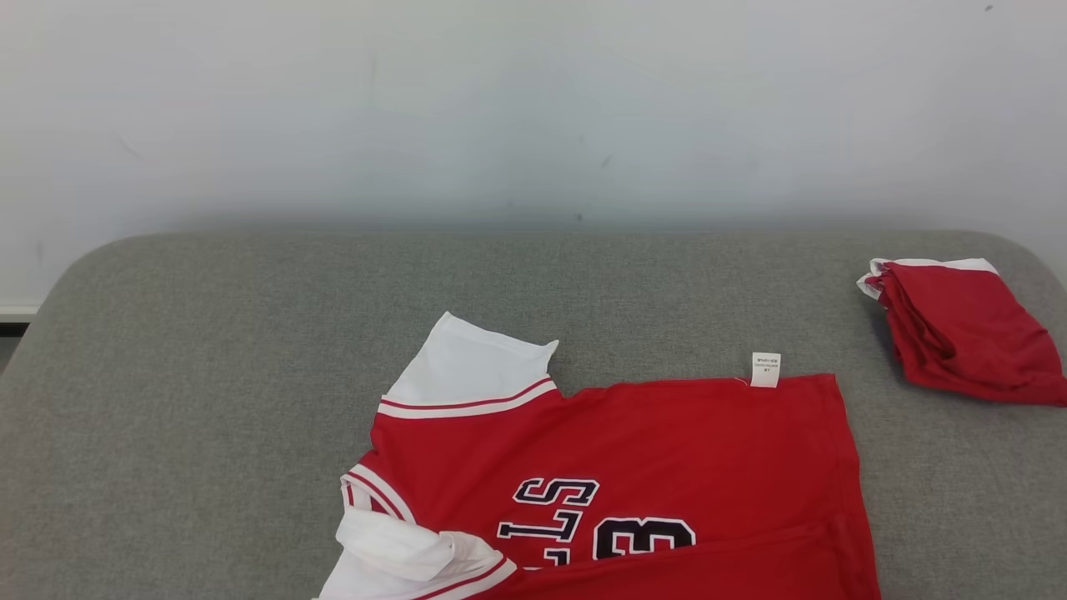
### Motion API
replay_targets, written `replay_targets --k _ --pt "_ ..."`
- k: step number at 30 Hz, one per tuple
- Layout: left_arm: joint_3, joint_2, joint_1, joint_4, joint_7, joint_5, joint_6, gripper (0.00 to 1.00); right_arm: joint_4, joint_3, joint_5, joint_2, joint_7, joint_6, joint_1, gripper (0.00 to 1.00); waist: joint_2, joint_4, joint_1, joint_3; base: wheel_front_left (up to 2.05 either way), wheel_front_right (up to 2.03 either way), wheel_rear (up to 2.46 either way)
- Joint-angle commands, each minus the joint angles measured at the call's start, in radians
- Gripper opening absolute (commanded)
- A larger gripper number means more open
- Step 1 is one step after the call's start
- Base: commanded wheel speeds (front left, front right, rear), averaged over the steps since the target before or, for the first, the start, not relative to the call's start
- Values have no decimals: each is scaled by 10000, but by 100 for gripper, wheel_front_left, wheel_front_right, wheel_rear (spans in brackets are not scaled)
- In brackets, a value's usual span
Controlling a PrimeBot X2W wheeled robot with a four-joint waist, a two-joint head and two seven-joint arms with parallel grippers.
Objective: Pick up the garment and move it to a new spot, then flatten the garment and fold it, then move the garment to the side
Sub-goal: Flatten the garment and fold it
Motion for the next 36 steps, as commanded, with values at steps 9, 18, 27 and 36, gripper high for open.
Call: replay_targets --k 9,18,27,36 --pt "410 34 93 306 -34 323 -42 0 -482 -246 -315 358 412 -18 488 0 0 -287 1 -108 0 0 0" --pt "1061 -166 41 -95 -36 737 -147 100 -670 -465 -718 139 -227 -18 145 100 0 -341 1 -167 0 0 0" --pt "2433 -417 387 -3288 -35 2696 -68 100 -1704 -709 -1415 319 -1769 -19 -226 100 0 -228 1 -285 0 0 0" --pt "2738 -800 894 -4566 -35 3991 -119 100 -2533 -221 -3015 423 -2611 -19 -12 100 0 -233 1 -252 0 0 0"
